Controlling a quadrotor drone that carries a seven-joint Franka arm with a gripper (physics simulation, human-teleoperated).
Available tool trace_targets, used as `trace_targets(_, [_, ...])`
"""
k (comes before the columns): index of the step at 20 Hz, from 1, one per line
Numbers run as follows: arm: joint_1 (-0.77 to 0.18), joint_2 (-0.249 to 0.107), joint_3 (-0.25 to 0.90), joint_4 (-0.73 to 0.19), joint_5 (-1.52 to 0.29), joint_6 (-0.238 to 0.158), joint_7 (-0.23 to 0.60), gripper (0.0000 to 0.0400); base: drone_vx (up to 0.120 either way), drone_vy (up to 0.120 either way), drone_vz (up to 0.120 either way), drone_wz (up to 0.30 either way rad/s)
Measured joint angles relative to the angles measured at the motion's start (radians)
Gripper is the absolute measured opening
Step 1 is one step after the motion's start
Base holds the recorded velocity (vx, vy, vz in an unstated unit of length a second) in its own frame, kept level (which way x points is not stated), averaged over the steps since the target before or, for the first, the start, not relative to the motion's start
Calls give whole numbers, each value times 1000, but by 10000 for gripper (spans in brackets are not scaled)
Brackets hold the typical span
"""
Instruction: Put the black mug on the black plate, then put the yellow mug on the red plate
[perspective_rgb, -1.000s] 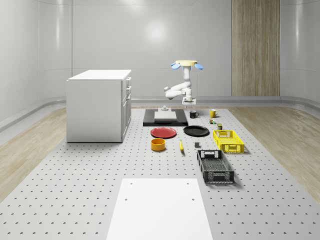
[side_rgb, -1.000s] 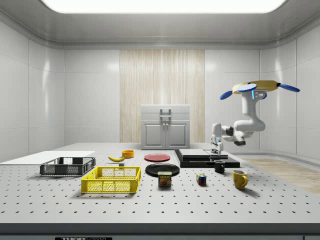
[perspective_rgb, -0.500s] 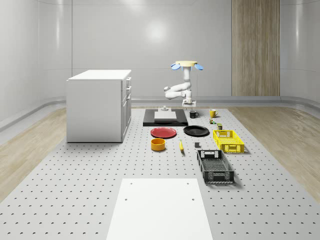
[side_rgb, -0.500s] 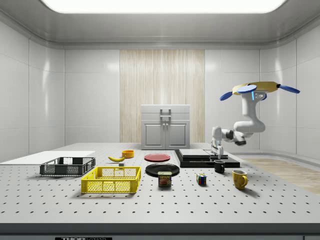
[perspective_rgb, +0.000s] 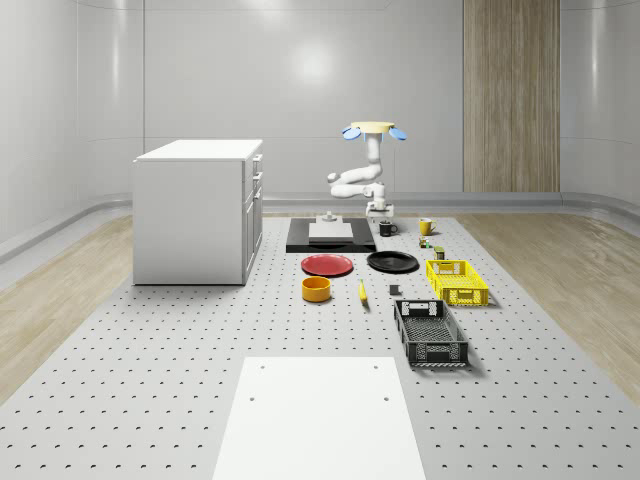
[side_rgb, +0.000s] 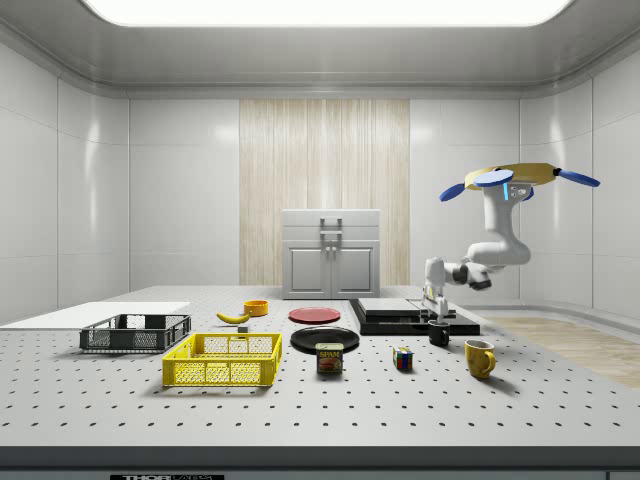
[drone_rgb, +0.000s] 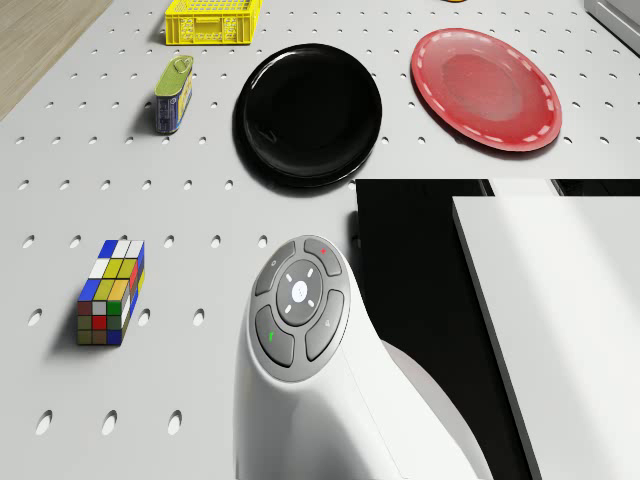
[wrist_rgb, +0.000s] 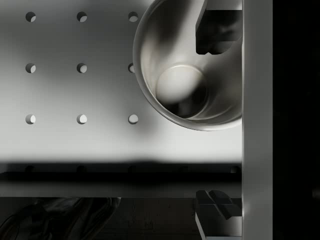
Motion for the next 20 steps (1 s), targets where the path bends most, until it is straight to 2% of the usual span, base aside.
trace_targets(7, [-10, -19, -32, 14, -27, 33, 3, 400, 0, 0, 0, 0])
trace_targets(18, [-17, -37, -36, 19, -26, 54, 7, 400, 0, 0, 0, 0])
trace_targets(20, [-18, -39, -36, 19, -25, 56, 8, 286, 0, 0, 0, 0])
